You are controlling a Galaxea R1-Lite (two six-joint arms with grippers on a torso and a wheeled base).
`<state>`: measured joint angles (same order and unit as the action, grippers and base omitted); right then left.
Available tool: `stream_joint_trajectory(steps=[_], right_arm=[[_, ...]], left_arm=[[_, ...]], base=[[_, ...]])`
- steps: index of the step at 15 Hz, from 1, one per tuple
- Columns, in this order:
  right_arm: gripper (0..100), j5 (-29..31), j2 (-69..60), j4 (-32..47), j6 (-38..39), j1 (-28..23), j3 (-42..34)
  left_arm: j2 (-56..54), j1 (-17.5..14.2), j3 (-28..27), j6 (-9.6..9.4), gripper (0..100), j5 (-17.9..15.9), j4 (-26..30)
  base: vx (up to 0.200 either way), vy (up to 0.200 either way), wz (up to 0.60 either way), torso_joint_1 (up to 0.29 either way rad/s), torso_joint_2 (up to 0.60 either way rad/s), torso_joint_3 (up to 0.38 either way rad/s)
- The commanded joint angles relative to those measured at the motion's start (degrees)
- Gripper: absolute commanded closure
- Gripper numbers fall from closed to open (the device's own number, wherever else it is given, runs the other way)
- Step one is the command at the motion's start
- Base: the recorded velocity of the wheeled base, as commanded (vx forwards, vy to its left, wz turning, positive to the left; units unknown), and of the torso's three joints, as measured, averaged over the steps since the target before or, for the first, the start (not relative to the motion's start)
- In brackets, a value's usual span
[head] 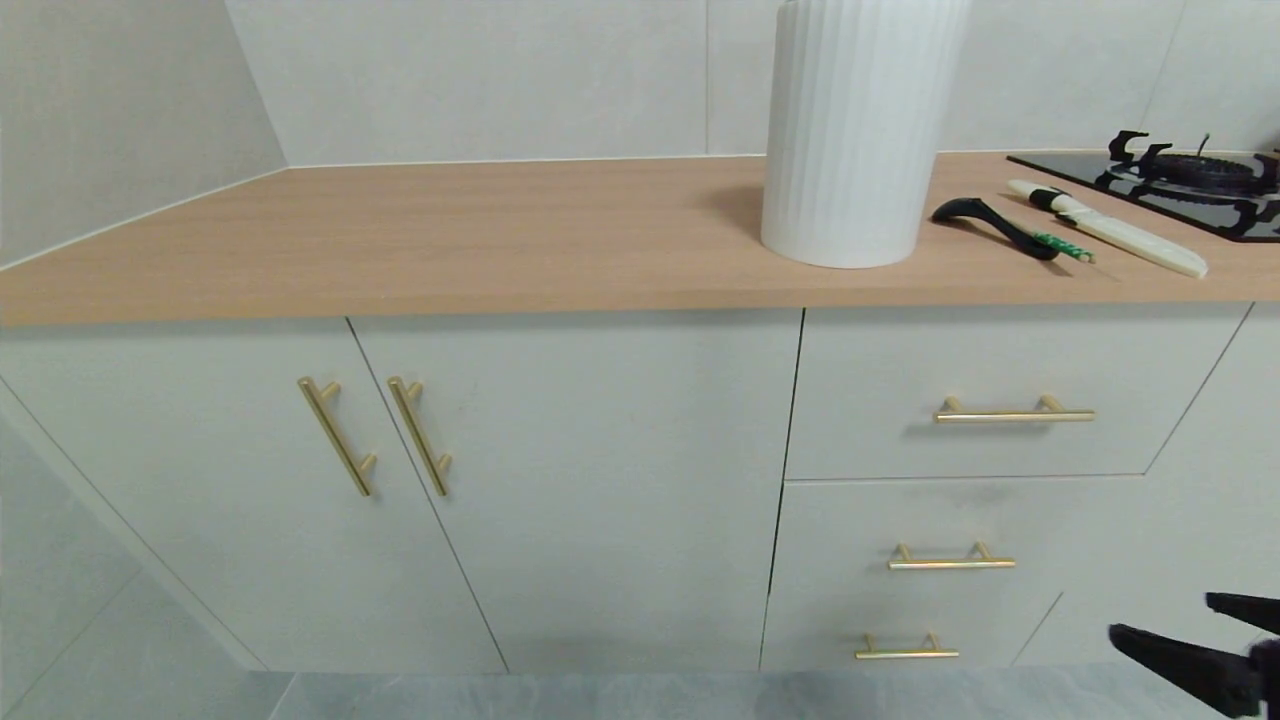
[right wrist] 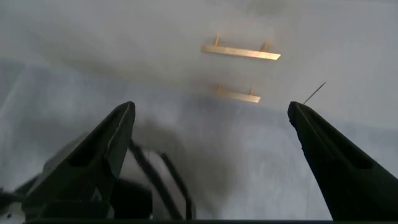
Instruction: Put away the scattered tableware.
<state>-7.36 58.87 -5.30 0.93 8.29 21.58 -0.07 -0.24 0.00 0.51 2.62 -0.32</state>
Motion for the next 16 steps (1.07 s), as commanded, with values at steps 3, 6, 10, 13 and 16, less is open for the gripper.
stream_joint_trajectory(steps=[3,6,10,13,16], right_arm=[[0,0.6,37.0,-20.0,-0.2,1.4,3.0],[0,4.0,51.1,-30.1,-0.1,1.4,2.9],[0,9.0,62.1,-49.4,0.6,0.9,1.4],[0,12.1,66.3,-57.5,1.4,0.4,1.1],[0,16.6,70.8,-66.5,1.7,0.5,1.4]], left_arm=[[0.1,0.0,0.0,0.02,0,0.0,0.0],[0.1,0.0,0.0,0.02,0,0.0,0.0],[0.1,0.0,0.0,0.02,0,0.0,0.0],[0.1,0.0,0.0,0.02,0,0.0,0.0],[0.1,0.0,0.0,0.02,0,0.0,0.0]], base=[[0.000,0.000,0.00,0.000,0.00,0.000],[0.000,0.000,0.00,0.000,0.00,0.000],[0.000,0.000,0.00,0.000,0.00,0.000],[0.000,0.000,0.00,0.000,0.00,0.000],[0.000,0.000,0.00,0.000,0.00,0.000]])
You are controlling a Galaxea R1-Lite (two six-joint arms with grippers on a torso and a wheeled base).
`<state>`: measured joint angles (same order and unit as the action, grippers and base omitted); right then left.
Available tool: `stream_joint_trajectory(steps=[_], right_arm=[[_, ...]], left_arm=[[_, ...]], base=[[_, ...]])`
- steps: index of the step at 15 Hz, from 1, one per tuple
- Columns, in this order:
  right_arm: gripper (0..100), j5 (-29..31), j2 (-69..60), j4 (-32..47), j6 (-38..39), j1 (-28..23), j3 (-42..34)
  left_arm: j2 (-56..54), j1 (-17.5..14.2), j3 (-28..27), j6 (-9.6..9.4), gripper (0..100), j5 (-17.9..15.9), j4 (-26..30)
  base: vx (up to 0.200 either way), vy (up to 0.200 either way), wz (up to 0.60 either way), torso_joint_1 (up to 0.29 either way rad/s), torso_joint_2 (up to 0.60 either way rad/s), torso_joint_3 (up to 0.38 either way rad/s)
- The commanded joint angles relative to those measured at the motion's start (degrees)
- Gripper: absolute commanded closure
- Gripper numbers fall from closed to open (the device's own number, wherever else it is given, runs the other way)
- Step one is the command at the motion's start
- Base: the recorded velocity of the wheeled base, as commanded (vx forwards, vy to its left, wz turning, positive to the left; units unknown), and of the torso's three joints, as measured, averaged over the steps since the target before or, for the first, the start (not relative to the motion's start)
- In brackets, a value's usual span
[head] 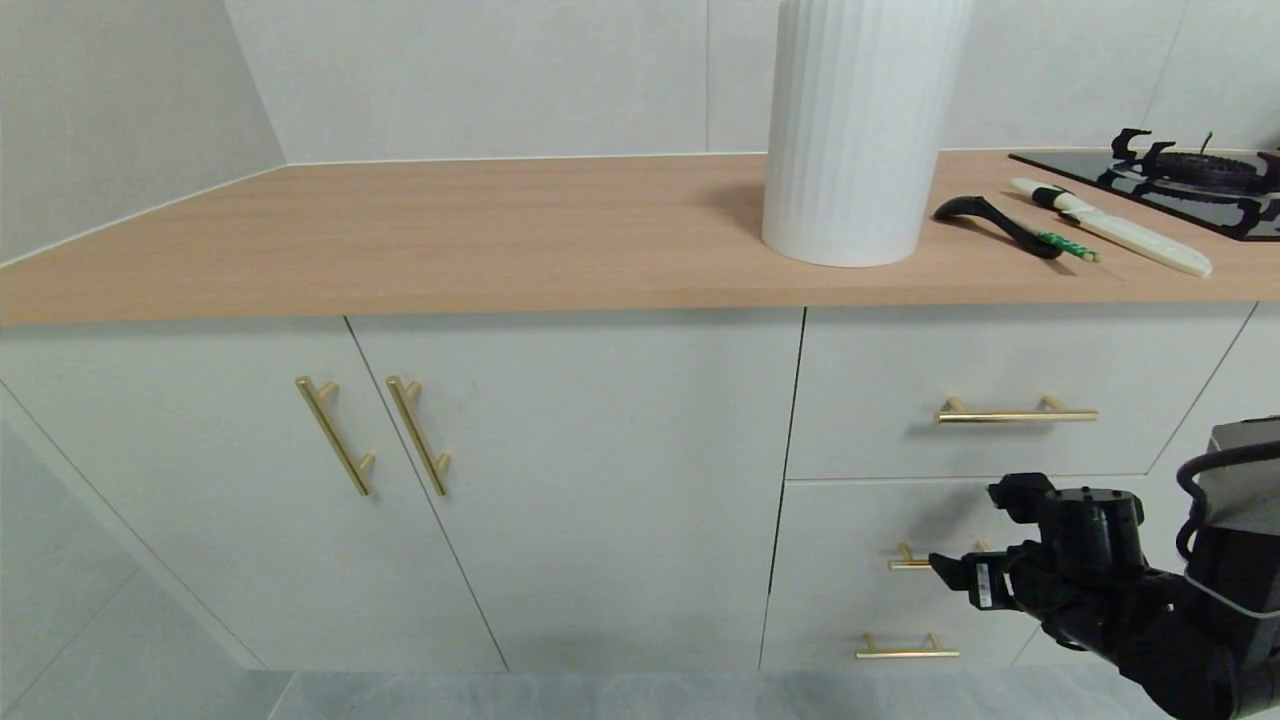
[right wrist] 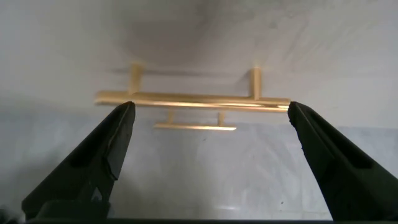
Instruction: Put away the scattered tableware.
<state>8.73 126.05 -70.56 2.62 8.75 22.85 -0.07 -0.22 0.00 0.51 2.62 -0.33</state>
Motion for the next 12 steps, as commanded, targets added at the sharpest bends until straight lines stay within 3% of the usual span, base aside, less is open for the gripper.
stream_joint_trajectory(steps=[1,12], right_arm=[[0,1.2,4.6,-3.8,0.3,-0.1,0.1],[0,5.2,10.1,-9.1,1.4,-0.8,3.0]], left_arm=[[0.1,0.0,0.0,0.02,0,0.0,0.0],[0.1,0.0,0.0,0.02,0,0.0,0.0]], base=[[0.000,0.000,0.00,0.000,0.00,0.000],[0.000,0.000,0.00,0.000,0.00,0.000]])
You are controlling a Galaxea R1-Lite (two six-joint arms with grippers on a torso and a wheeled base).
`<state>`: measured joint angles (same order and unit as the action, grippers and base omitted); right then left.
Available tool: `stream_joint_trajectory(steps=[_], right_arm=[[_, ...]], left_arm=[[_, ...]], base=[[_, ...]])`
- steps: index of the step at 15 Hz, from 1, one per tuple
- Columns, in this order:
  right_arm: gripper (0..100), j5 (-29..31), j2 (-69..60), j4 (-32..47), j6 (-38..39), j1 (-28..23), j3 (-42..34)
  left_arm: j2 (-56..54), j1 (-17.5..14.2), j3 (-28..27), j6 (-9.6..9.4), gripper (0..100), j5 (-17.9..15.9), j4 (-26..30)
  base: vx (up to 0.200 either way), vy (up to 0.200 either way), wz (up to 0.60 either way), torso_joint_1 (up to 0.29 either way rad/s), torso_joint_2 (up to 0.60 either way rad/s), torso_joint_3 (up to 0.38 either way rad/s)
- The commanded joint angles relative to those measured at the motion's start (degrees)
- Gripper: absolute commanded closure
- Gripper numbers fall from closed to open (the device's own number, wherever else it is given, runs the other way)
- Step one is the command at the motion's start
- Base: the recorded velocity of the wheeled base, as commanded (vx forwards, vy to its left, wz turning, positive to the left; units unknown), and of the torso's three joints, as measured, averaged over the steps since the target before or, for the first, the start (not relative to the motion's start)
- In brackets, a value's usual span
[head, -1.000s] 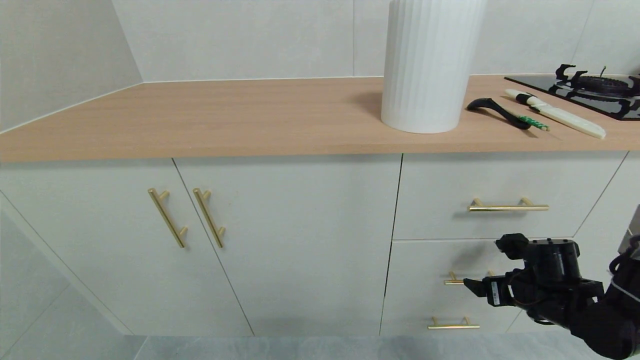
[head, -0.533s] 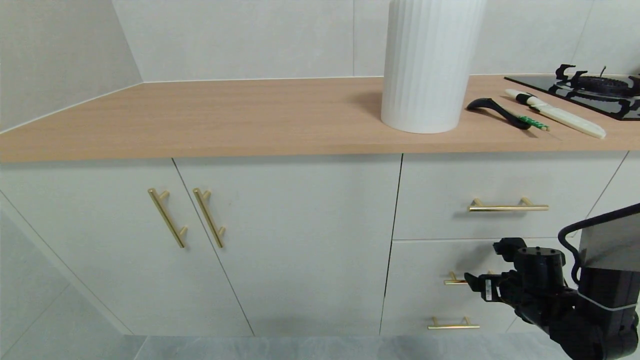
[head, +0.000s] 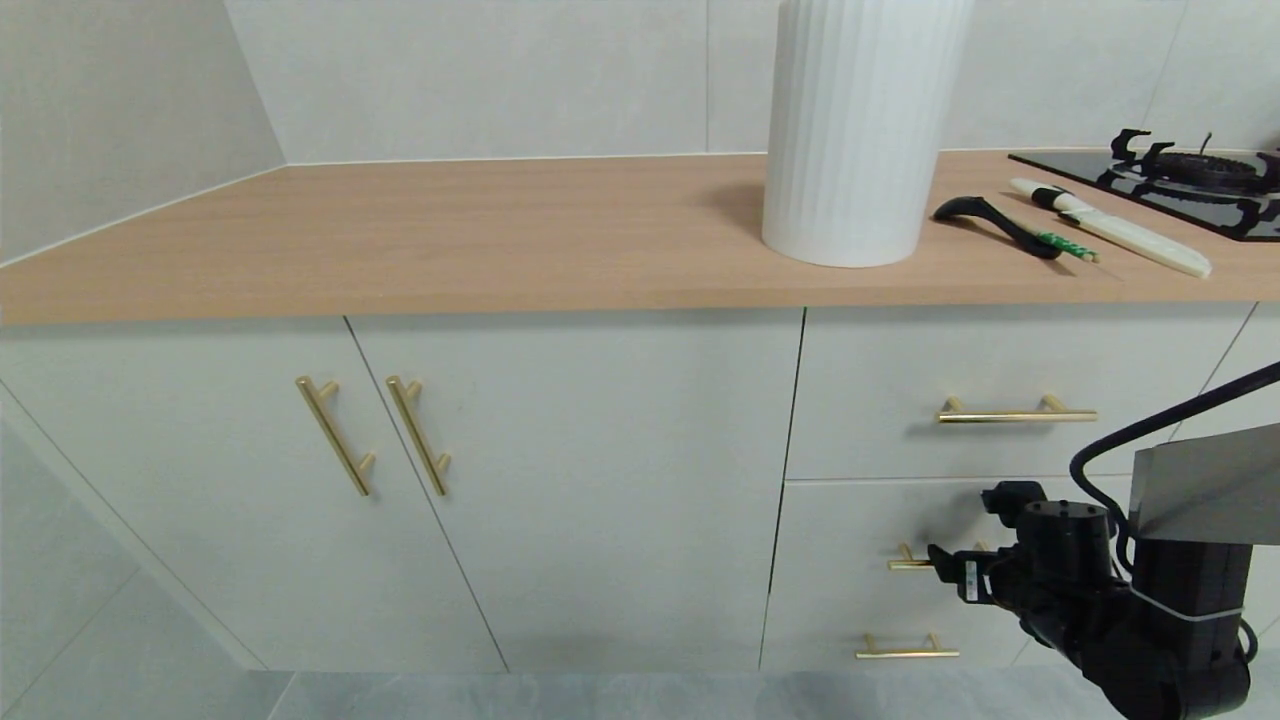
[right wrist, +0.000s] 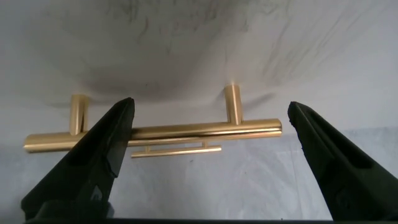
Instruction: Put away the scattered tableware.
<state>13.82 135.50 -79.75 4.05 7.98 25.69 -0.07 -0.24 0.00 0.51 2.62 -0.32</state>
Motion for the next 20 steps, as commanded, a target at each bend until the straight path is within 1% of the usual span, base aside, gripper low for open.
stream_joint_trajectory(steps=[1,5,7,9,10,12,13,14,15,16,17,19,20], right_arm=[[0,0.2,0.7,0.1,-0.1,0.0,0.1],[0,-0.4,-2.1,1.7,-0.5,0.0,-3.0],[0,-0.7,-8.2,7.8,-3.3,0.0,-5.1],[0,-3.1,-19.7,19.7,-4.0,0.0,-5.5],[0,-4.8,-27.7,28.1,-4.0,0.1,-5.0],[0,-8.8,-44.9,50.9,-3.9,0.8,0.1],[0,-11.1,-51.7,60.9,-3.7,1.3,3.6],[0,-12.3,-55.4,65.9,-3.7,1.3,5.6],[0,-13.5,-59.6,69.0,-3.6,1.3,7.3],[0,-13.5,-59.9,68.3,-3.4,1.4,7.4],[0,-13.5,-58.9,66.0,-2.9,1.4,7.1],[0,-13.0,-53.8,60.0,-1.2,1.3,5.9],[0,-12.9,-49.4,55.0,-1.1,1.4,4.2]], left_arm=[[0.1,0.0,0.0,0.02,0,0.0,0.0],[0.1,0.0,0.0,0.02,0,0.0,0.0],[0.1,0.0,0.0,0.02,0,0.0,0.0],[0.1,0.0,0.0,0.02,0,0.0,0.0],[0.1,0.0,0.0,0.02,0,0.0,0.0],[0.1,0.0,0.0,0.02,0,0.0,0.0],[0.1,0.0,0.0,0.02,0,0.0,0.0],[0.1,0.0,0.0,0.02,0,0.0,0.0],[0.1,0.0,0.0,0.02,0,0.0,0.0],[0.1,0.0,0.0,0.02,0,0.0,0.0],[0.1,0.0,0.0,0.02,0,0.0,0.0],[0.1,0.0,0.0,0.02,0,0.0,0.0],[0.1,0.0,0.0,0.02,0,0.0,0.0]], base=[[0.000,0.000,0.00,0.000,0.00,0.000],[0.000,0.000,0.00,0.000,0.00,0.000],[0.000,0.000,0.00,0.000,0.00,0.000],[0.000,0.000,0.00,0.000,0.00,0.000],[0.000,0.000,0.00,0.000,0.00,0.000],[0.000,0.000,0.00,0.000,0.00,0.000],[0.000,0.000,0.00,0.000,0.00,0.000],[0.000,0.000,0.00,0.000,0.00,0.000],[0.000,0.000,0.00,0.000,0.00,0.000],[0.000,0.000,0.00,0.000,0.00,0.000],[0.000,0.000,0.00,0.000,0.00,0.000],[0.000,0.000,0.00,0.000,0.00,0.000],[0.000,0.000,0.00,0.000,0.00,0.000]])
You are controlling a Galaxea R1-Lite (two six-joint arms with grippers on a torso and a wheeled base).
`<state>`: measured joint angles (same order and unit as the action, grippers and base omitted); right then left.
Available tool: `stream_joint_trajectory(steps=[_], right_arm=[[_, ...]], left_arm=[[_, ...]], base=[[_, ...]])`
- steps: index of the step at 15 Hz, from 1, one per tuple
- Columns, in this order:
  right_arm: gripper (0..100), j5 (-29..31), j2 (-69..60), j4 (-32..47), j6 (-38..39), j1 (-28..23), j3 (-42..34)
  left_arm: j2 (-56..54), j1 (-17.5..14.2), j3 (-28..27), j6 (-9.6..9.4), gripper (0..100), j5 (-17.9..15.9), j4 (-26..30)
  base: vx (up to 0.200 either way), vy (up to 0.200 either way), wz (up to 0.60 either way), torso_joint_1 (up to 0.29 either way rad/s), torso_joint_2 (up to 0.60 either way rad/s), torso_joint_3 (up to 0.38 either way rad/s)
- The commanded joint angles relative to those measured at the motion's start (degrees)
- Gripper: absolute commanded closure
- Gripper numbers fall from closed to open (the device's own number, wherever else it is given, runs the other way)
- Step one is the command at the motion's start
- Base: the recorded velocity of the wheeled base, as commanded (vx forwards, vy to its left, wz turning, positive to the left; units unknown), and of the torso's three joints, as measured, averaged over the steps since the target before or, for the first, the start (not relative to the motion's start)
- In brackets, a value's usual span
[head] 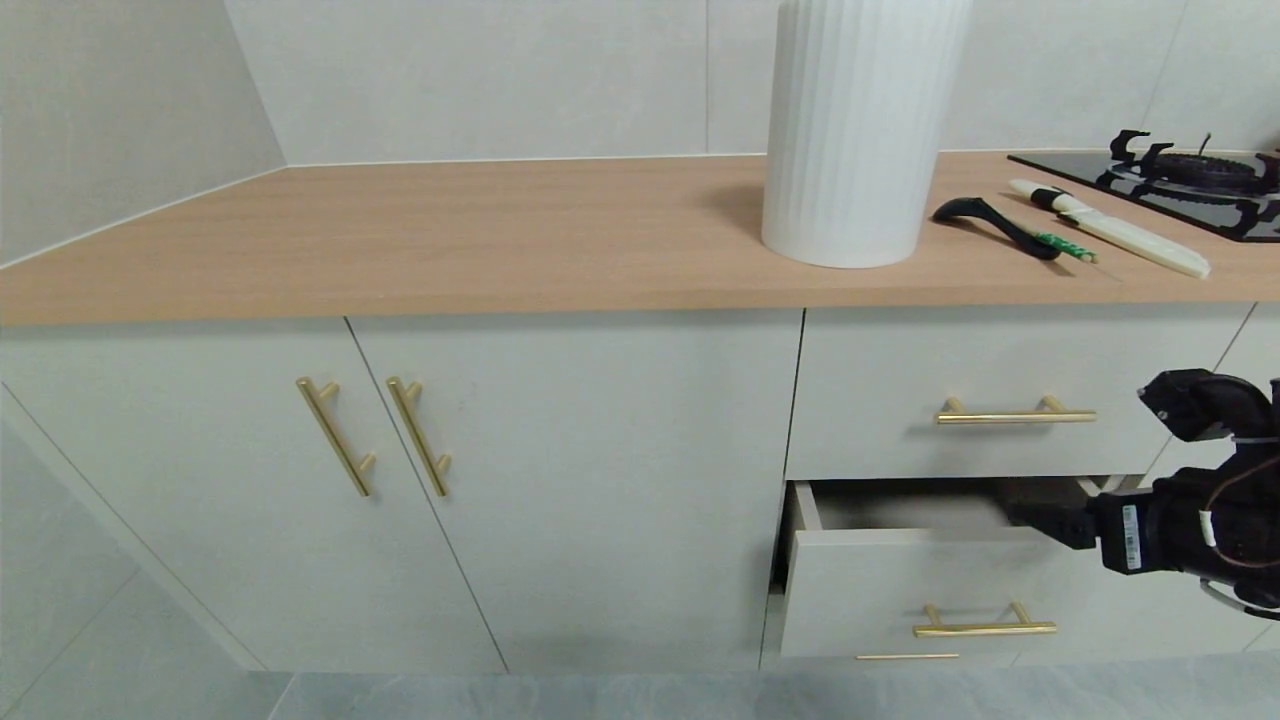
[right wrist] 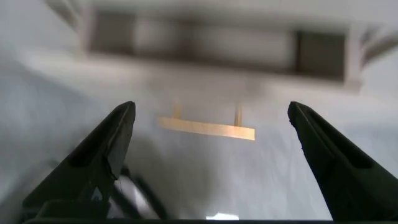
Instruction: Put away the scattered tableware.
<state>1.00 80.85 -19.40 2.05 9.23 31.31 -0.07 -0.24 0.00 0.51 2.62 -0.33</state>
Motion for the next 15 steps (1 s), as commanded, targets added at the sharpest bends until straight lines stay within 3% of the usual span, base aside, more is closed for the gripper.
stream_joint_trajectory(steps=[1,3,4,5,8,15], right_arm=[[0,-0.1,9.1,-9.6,0.9,0.2,-2.7],[0,1.4,15.8,-18.9,0.9,0.9,-5.5],[0,1.4,15.8,-18.9,0.9,0.9,-5.5],[0,5.9,22.0,-27.2,1.0,2.0,-7.1],[0,8.1,27.3,-37.5,2.5,3.3,-8.5],[0,9.7,30.8,-41.5,2.6,4.4,-8.8]], left_arm=[[0.1,0.0,0.0,0.02,0,0.0,0.0],[0.1,0.0,0.0,0.02,0,0.0,0.0],[0.1,0.0,0.0,0.02,0,0.0,0.0],[0.1,0.0,0.0,0.02,0,0.0,0.0],[0.1,0.0,0.0,0.02,0,0.0,0.0],[0.1,0.0,0.0,0.02,0,0.0,0.0]], base=[[0.000,0.000,0.00,0.000,0.00,0.000],[0.000,0.000,0.00,0.000,0.00,0.000],[0.000,0.000,0.00,0.000,0.00,0.000],[0.000,0.000,0.00,0.000,0.00,0.000],[0.000,0.000,0.00,0.000,0.00,0.000],[0.000,0.000,0.00,0.000,0.00,0.000]])
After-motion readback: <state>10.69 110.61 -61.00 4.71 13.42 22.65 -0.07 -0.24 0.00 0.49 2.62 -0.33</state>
